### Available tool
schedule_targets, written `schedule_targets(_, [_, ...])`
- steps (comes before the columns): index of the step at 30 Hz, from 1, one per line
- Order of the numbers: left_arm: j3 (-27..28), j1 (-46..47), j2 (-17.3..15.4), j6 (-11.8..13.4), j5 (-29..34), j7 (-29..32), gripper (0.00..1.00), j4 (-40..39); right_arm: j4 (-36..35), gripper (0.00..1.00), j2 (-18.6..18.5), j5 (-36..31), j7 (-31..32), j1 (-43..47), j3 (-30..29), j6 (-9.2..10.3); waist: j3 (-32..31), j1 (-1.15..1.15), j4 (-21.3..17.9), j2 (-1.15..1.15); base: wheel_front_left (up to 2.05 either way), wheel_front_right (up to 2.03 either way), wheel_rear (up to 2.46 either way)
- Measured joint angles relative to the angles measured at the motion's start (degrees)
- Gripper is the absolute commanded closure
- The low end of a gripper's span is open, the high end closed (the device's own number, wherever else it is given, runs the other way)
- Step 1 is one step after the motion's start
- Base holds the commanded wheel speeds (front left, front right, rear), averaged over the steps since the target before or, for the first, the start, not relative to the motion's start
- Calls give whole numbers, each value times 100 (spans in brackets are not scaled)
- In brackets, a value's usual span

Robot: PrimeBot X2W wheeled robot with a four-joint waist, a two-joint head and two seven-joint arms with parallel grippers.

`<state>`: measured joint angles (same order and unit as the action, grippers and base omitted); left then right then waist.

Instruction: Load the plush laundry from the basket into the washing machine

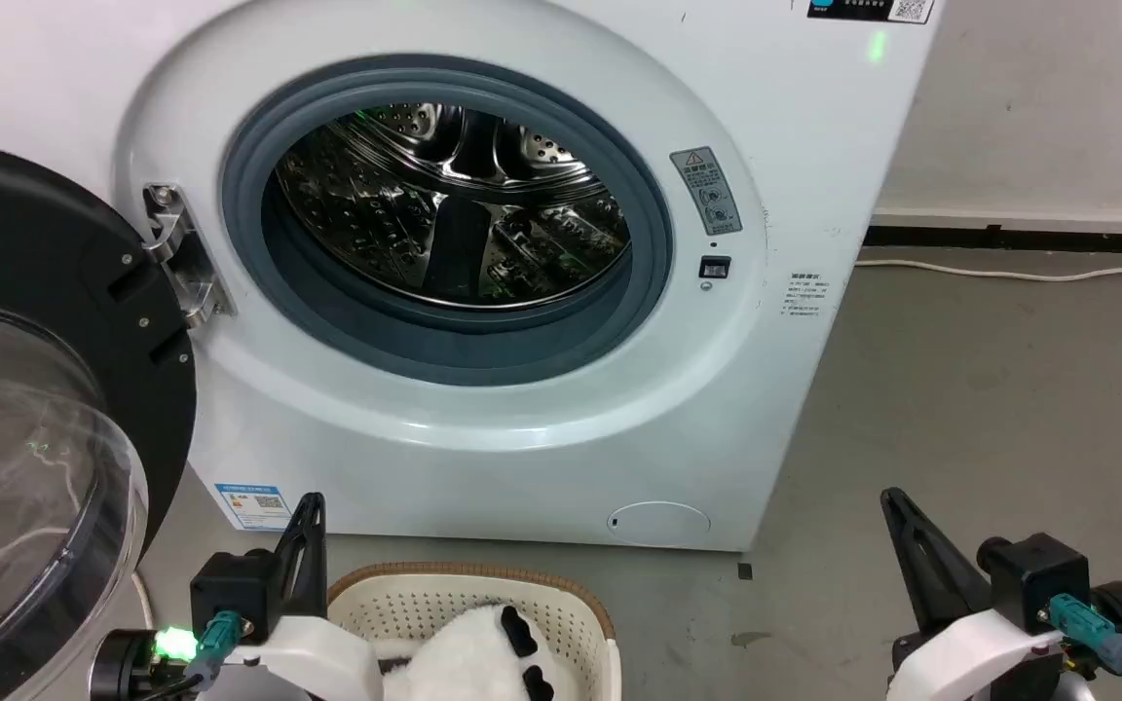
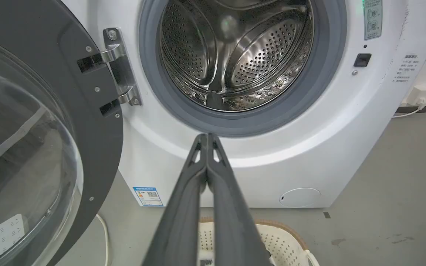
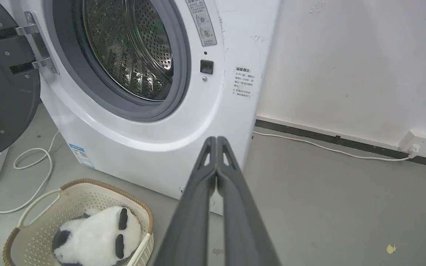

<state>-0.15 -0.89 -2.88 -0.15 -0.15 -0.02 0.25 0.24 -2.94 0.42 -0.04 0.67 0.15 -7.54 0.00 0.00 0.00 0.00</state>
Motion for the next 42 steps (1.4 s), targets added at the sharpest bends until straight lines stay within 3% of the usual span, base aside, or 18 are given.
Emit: schedule_targets(42, [0,0,0,0,0,0,100,0,0,100,0,0,0,0,0,0,0,0,0,0,0,0,0])
